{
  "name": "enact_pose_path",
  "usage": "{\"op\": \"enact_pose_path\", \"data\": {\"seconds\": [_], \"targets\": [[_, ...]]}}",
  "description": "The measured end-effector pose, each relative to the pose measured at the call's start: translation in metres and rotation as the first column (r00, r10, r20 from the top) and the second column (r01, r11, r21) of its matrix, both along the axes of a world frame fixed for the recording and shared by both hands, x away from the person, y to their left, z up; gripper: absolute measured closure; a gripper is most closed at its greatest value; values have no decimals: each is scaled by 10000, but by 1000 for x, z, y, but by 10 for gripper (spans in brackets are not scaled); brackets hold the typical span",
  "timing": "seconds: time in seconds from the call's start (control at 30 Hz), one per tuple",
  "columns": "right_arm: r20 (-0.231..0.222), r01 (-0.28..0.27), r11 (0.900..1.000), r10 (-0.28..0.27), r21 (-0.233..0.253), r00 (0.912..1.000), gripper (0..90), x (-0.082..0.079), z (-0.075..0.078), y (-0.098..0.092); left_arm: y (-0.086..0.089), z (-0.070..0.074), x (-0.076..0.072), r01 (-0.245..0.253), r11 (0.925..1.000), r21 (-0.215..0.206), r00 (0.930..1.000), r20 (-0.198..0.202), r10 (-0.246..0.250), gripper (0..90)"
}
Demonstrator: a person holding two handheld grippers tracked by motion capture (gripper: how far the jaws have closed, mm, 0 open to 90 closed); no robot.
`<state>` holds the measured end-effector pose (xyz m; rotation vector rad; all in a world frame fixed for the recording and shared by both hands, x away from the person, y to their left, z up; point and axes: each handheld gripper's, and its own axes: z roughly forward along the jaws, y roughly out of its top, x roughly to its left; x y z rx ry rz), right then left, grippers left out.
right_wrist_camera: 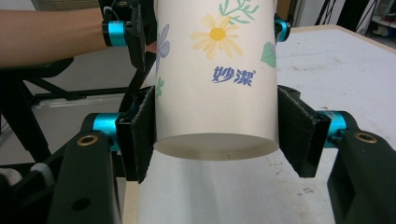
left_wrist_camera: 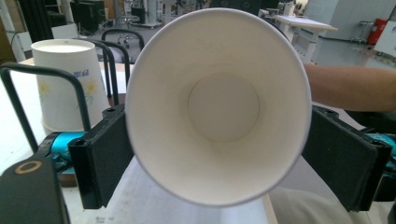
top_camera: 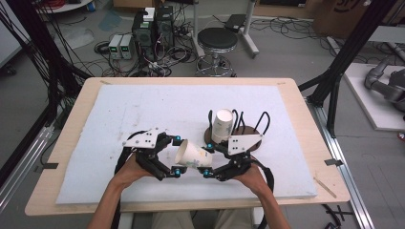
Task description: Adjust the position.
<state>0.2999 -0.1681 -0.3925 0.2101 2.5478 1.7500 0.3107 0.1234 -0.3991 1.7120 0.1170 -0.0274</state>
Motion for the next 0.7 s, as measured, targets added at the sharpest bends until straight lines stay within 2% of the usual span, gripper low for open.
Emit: {"op": "enact_pose_path", "data": {"seconds": [0.3, 0.7], "targets": [[17, -86, 9999, 86, 73, 10000, 362, 0, 0, 0, -7, 1, 0, 109, 9996, -250, 9999, -61, -110, 127], [71, -219, 9997, 218, 92, 9997, 362, -1, 0, 2, -16, 1, 2, 229, 9996, -138, 9997, -62, -230, 133]]}}
